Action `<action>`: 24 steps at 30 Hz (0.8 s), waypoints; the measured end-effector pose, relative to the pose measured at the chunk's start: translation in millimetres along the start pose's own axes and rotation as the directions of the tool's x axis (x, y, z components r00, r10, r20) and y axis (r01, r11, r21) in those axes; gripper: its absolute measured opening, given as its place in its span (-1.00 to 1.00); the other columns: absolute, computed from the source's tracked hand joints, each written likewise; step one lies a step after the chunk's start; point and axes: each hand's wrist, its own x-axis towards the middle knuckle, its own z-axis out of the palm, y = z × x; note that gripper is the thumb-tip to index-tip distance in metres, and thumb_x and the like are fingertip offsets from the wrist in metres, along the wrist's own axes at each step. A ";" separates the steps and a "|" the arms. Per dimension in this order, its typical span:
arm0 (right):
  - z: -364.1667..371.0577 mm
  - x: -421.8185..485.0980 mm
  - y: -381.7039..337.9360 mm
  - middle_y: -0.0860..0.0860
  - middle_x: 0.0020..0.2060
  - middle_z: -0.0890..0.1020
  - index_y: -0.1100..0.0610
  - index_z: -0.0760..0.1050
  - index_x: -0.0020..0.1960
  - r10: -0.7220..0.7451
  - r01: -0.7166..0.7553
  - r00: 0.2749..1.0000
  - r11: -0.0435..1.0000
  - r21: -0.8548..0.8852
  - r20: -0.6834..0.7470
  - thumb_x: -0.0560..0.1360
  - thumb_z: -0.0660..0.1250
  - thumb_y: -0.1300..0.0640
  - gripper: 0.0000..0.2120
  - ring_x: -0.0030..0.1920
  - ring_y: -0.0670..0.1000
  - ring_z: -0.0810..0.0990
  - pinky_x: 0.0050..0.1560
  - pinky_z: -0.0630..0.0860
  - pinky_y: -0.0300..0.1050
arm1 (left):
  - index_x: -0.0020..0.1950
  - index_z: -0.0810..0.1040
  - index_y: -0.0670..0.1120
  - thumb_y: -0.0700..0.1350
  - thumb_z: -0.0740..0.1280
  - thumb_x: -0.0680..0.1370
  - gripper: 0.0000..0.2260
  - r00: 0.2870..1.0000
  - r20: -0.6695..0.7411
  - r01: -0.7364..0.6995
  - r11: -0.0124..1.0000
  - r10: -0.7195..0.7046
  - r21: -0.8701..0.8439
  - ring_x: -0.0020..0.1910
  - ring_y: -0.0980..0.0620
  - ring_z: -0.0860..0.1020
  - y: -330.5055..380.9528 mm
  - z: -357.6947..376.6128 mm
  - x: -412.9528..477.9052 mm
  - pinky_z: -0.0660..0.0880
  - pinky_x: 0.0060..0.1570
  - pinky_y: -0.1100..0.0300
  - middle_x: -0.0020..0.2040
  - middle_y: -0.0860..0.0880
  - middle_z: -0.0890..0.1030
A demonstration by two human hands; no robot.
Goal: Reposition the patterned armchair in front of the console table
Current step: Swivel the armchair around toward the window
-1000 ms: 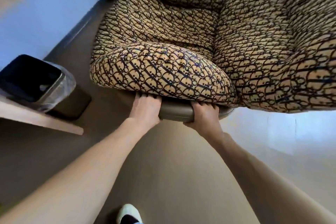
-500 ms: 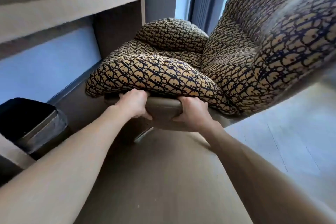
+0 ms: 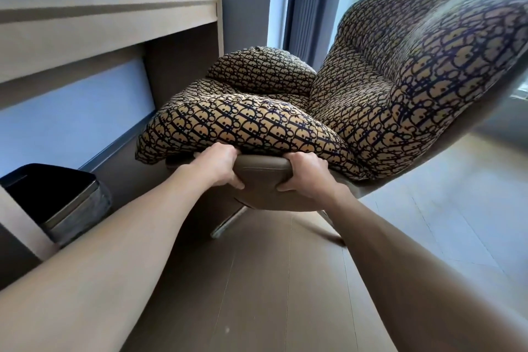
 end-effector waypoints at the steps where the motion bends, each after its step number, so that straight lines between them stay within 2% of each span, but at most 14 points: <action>1: 0.6 -2.0 -2.7 0.05 0.02 0.68 0.04 0.57 0.15 0.000 0.000 1.000 1.000 0.000 -0.004 0.30 0.60 -0.09 -0.51 0.14 0.18 0.58 0.06 0.43 0.08 | 0.08 0.60 -0.08 0.14 0.64 0.23 -0.46 1.000 -0.002 -0.001 1.000 0.001 -0.004 0.05 -0.15 0.57 -2.7 -0.3 -2.6 0.56 0.11 -0.09 -0.03 -0.07 0.60; 6: 7.9 -14.9 -20.3 0.04 0.00 0.67 0.02 0.56 0.13 -0.011 0.011 1.000 1.000 0.006 -0.013 0.31 0.60 -0.08 -0.54 0.14 0.18 0.58 0.03 0.35 0.09 | -0.04 0.57 -0.05 0.14 0.64 0.23 -0.54 1.000 0.008 -0.014 1.000 0.014 -0.008 -0.04 -0.12 0.58 -19.4 -1.0 -17.5 0.57 0.04 -0.08 -0.11 -0.05 0.62; 11: 9.6 -13.9 -34.6 0.04 0.03 0.66 0.02 0.55 0.17 0.012 -0.012 1.000 1.000 0.013 0.006 0.33 0.59 -0.08 -0.52 0.16 0.17 0.57 0.14 0.38 0.13 | -0.20 0.44 0.04 0.14 0.64 0.24 -0.58 1.000 0.028 -0.009 1.000 0.009 -0.001 -0.05 -0.11 0.57 -29.6 -8.3 -21.6 0.56 0.04 -0.10 -0.16 -0.01 0.57; 17: 15.2 -8.1 -42.6 0.04 -0.01 0.66 0.03 0.56 0.16 0.047 -0.047 0.999 0.999 0.025 -0.010 0.32 0.61 -0.06 -0.52 0.13 0.18 0.59 0.17 0.37 0.14 | 0.02 0.55 -0.02 0.13 0.64 0.24 -0.51 1.000 0.010 -0.023 1.000 0.023 -0.008 0.04 -0.14 0.58 -41.0 -7.3 -16.8 0.56 0.09 -0.10 -0.03 -0.07 0.63; 21: 16.2 -6.5 -44.6 0.05 -0.01 0.67 0.05 0.54 0.15 0.059 -0.060 0.998 0.998 0.020 0.018 0.32 0.61 -0.04 -0.52 0.12 0.18 0.59 0.16 0.34 0.14 | 0.22 0.55 -0.05 0.11 0.63 0.26 -0.39 1.000 0.025 -0.011 1.000 0.011 -0.008 0.16 -0.18 0.56 -42.9 -8.1 -15.2 0.48 0.23 -0.19 0.09 -0.11 0.63; 22: 16.2 -8.0 -44.8 0.05 0.01 0.67 0.06 0.53 0.15 0.059 -0.059 0.998 0.998 0.018 0.018 0.33 0.61 -0.03 -0.52 0.13 0.18 0.59 0.16 0.35 0.15 | 0.27 0.53 -0.04 0.11 0.63 0.27 -0.36 1.000 0.015 -0.011 1.000 0.012 -0.009 0.19 -0.19 0.55 -43.1 -6.1 -17.3 0.45 0.27 -0.21 0.13 -0.12 0.63; 24: 16.9 -14.2 -46.7 0.05 0.08 0.65 0.08 0.49 0.16 0.051 -0.051 0.998 0.999 -0.017 -0.022 0.36 0.59 -0.02 -0.53 0.17 0.18 0.56 0.21 0.36 0.16 | 0.36 0.47 -0.03 0.08 0.61 0.32 -0.33 0.996 -0.092 -0.019 1.000 0.019 -0.003 0.26 -0.19 0.51 -42.1 2.5 -29.9 0.39 0.32 -0.23 0.20 -0.12 0.59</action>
